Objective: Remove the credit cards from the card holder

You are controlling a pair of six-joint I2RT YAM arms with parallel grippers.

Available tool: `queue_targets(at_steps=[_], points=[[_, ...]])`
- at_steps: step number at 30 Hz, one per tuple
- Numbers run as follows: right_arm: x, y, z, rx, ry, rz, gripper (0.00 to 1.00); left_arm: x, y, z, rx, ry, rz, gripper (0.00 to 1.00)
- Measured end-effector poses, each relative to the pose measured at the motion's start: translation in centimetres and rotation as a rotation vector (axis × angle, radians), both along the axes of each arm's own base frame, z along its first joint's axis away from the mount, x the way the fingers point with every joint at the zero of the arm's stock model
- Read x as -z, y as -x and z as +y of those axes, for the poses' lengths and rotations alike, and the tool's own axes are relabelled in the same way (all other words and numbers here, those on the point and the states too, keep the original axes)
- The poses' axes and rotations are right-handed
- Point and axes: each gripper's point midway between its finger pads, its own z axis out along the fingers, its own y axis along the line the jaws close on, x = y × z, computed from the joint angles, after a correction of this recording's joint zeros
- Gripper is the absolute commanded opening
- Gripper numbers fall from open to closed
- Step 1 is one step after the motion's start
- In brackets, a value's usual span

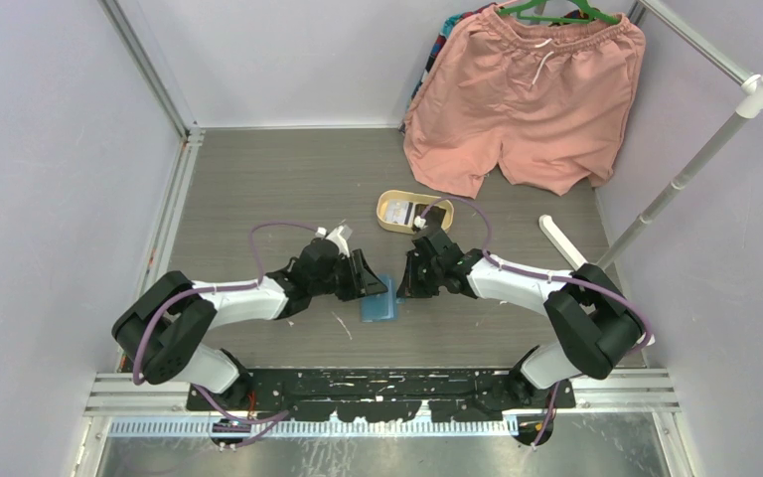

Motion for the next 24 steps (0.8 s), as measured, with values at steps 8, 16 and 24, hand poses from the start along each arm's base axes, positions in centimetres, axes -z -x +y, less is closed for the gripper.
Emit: queue_targets(at_steps=[8,16,24], points=[[0.0,0.0,0.0,0.000,0.000,-0.001,0.01,0.3,-0.1,0.0,-0.003,0.001,-0.005,0.51],[-1.4,-0.1,-0.3,0.007,-0.009,-0.037,0.01,2.2,-0.6,-0.3,-0.022,-0.009,0.020,0.51],[-2.3,-0.1,0.2,-0.006,-0.035,-0.062,0.01,2.2,-1.5,-1.4,-0.047,0.057,0.019,0.49]])
